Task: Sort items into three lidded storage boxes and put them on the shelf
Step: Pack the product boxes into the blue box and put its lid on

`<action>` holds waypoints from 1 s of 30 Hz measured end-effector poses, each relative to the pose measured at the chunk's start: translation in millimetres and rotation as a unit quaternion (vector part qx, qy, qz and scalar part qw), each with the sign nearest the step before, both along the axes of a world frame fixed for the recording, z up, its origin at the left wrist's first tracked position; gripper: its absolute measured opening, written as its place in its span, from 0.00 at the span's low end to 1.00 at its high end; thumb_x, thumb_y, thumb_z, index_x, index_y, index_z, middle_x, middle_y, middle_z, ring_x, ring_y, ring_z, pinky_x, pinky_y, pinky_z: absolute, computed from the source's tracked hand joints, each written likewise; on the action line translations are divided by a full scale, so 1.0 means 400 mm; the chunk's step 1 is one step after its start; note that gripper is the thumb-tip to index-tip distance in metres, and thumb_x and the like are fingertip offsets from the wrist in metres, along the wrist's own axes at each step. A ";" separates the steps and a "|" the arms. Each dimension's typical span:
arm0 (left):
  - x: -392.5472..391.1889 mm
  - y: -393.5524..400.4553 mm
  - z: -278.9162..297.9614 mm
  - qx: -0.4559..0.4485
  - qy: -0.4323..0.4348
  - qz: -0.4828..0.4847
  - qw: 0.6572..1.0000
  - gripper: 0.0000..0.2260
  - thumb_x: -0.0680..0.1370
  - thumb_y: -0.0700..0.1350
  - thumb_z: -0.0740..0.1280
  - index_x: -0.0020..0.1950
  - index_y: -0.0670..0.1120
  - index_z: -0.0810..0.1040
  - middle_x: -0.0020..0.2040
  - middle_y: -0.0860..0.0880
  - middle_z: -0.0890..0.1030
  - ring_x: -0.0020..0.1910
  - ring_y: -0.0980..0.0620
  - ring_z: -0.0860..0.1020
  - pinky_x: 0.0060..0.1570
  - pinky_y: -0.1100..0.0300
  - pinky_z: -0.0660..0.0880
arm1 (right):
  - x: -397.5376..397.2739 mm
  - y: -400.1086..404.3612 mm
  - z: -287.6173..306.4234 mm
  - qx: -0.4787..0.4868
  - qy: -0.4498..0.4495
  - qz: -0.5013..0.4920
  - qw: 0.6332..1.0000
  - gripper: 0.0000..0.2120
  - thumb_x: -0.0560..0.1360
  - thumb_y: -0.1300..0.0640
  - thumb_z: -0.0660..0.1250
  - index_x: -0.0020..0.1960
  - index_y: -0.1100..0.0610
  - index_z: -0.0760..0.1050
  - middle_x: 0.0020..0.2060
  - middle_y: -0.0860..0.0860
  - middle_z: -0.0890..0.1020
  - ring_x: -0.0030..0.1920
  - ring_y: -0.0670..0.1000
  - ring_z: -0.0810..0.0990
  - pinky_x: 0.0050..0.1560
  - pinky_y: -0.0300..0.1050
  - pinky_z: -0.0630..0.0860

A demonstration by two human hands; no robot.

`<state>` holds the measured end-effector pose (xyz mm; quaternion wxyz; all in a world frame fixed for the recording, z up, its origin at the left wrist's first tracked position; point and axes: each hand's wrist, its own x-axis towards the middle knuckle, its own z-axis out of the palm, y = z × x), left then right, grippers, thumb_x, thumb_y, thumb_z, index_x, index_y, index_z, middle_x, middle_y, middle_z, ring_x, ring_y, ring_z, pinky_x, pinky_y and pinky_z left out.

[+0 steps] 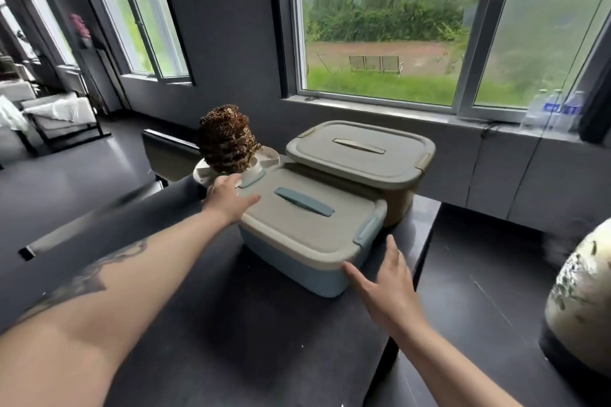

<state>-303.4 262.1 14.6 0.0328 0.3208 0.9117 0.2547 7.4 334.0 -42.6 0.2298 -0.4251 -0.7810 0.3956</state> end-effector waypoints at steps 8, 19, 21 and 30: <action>-0.087 0.150 -0.055 -0.027 -0.074 0.029 0.996 0.35 0.72 0.65 0.65 0.75 0.51 0.60 0.71 0.44 0.69 0.69 0.41 0.68 0.67 0.49 0.65 | -0.081 0.074 -0.016 -0.156 0.128 0.033 0.979 0.62 0.55 0.26 0.70 0.76 0.43 0.37 0.75 0.39 0.53 0.74 0.44 0.58 0.72 0.48 0.61; 0.041 -0.153 -0.001 0.108 -0.137 0.190 0.966 0.35 0.61 0.65 0.74 0.65 0.53 0.73 0.58 0.51 0.77 0.57 0.47 0.76 0.61 0.49 0.73 | -0.128 0.082 -0.013 -0.192 0.240 0.069 0.949 0.47 0.62 0.53 0.80 0.73 0.46 0.58 0.64 0.45 0.74 0.62 0.48 0.75 0.67 0.54 0.70; 0.099 -0.276 -0.001 0.136 -0.138 0.249 0.949 0.40 0.59 0.66 0.74 0.67 0.53 0.71 0.59 0.50 0.75 0.58 0.48 0.75 0.62 0.52 0.72 | -0.151 0.067 0.011 -0.195 0.235 0.122 0.944 0.41 0.62 0.54 0.80 0.69 0.44 0.64 0.59 0.43 0.78 0.58 0.47 0.78 0.64 0.55 0.72; 0.447 -0.794 0.003 0.222 -0.121 0.505 0.825 0.45 0.60 0.67 0.74 0.73 0.56 0.63 0.68 0.51 0.71 0.65 0.48 0.71 0.65 0.50 0.69 | -0.270 -0.235 0.046 -0.247 0.171 0.387 0.872 0.33 0.58 0.54 0.81 0.58 0.36 0.72 0.49 0.37 0.82 0.49 0.41 0.80 0.52 0.44 0.75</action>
